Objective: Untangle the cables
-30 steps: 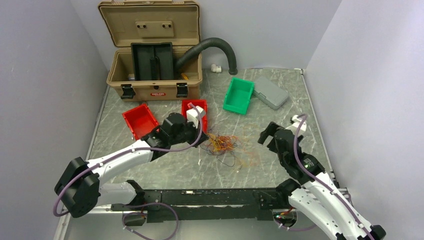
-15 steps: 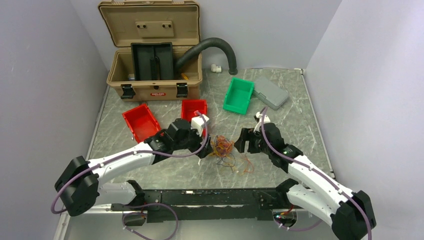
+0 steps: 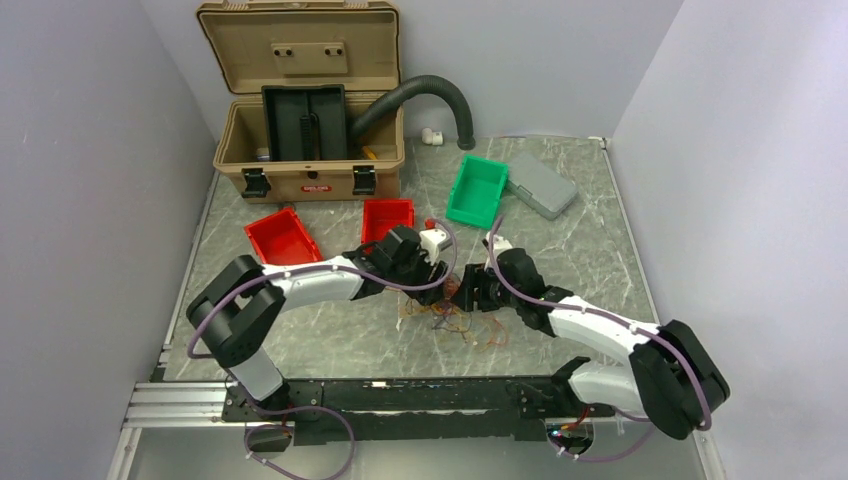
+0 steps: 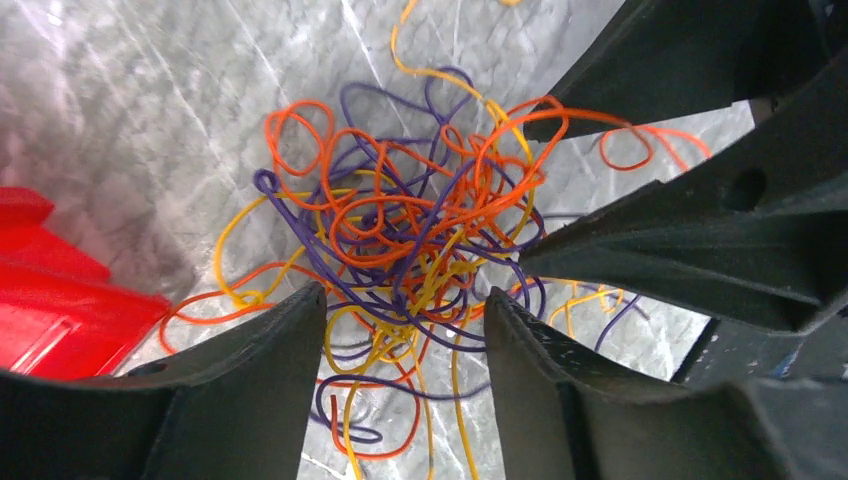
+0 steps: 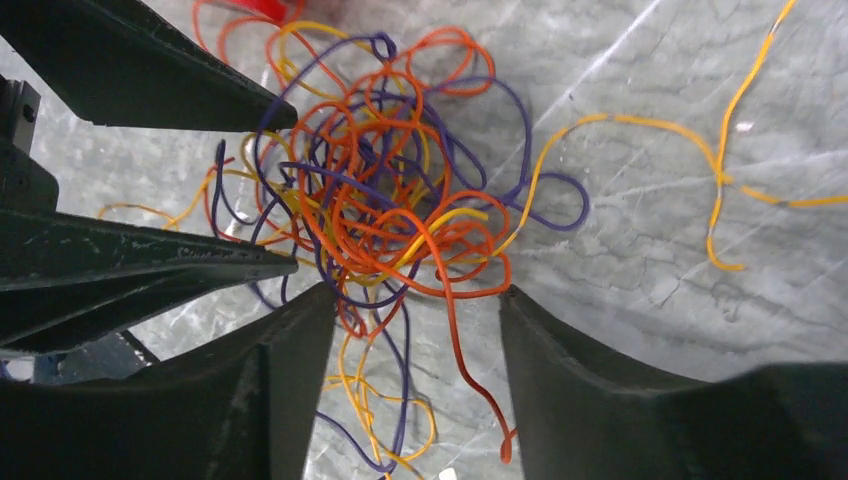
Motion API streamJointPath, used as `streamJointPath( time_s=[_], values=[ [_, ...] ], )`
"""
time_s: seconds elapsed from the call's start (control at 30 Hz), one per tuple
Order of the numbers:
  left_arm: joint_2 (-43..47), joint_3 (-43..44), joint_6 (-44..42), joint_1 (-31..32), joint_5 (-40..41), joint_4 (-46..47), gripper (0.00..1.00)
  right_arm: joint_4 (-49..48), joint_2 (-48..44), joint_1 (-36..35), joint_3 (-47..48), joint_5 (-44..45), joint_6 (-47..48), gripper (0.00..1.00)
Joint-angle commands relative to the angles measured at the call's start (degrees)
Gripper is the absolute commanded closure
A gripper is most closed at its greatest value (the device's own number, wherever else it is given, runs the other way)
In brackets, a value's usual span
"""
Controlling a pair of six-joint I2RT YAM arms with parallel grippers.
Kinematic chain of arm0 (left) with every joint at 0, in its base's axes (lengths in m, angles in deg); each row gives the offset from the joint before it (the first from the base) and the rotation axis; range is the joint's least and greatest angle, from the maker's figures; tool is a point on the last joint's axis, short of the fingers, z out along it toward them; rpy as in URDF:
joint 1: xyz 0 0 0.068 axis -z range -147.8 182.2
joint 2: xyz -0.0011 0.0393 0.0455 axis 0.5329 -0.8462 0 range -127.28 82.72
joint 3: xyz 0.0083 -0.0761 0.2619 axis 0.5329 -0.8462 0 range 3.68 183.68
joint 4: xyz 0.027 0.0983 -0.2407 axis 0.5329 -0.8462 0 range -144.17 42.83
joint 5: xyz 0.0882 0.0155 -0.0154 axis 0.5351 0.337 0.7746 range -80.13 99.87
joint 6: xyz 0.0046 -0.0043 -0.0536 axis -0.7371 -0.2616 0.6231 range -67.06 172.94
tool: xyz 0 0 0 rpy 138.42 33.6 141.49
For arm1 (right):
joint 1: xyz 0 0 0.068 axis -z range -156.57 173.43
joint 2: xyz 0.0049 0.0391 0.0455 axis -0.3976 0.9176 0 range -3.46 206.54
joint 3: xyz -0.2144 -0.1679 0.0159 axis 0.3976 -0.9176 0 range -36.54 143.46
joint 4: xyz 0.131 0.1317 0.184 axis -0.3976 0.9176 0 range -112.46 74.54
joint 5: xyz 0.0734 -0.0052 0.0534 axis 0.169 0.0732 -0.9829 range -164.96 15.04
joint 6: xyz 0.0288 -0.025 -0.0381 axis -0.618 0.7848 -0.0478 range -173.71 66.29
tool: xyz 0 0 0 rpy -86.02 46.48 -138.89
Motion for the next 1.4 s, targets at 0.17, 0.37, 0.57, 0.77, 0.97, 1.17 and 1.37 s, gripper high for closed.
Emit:
streamJointPath(
  time_s=[0.17, 0.37, 0.57, 0.77, 0.97, 1.17, 1.37],
  values=[
    [-5.96, 1.67, 2.17, 0.13, -9.2, 9.12, 0.98, -10.79, 3.9, -1.03, -3.32, 3.49, -5.92, 0.98],
    [4.4, -2.61, 3.12, -4.28, -1.07, 6.2, 1.0, 10.17, -11.47, -0.95, -3.13, 33.06, -14.01, 1.0],
    [18.52, -8.35, 6.44, -6.93, 11.01, 1.15, 1.0, 37.21, -27.32, -0.18, 0.47, 60.35, -31.78, 1.0],
    [28.5, -12.18, 9.91, -7.1, 21.61, -2.84, 1.0, 47.53, -32.91, -0.07, 5.38, 67.12, -38.72, 1.0],
    [32.04, -12.2, 9.34, -7.13, 23.47, -5.74, 1.0, 46.0, -34.03, -0.06, 7.68, 67.31, -31.92, 1.0],
    [35.16, -12.49, 9.78, -7.11, 27.56, -10.1, 1.0, 54.82, -35.3, -0.09, 14.34, 77.35, -33.91, 1.0],
    [37.9, -11.53, 11.76, -7.12, 36.4, -18.66, 1.0, 48.22, -34.16, -0.07, 21.19, 77.16, -21.43, 1.0]
  ],
)
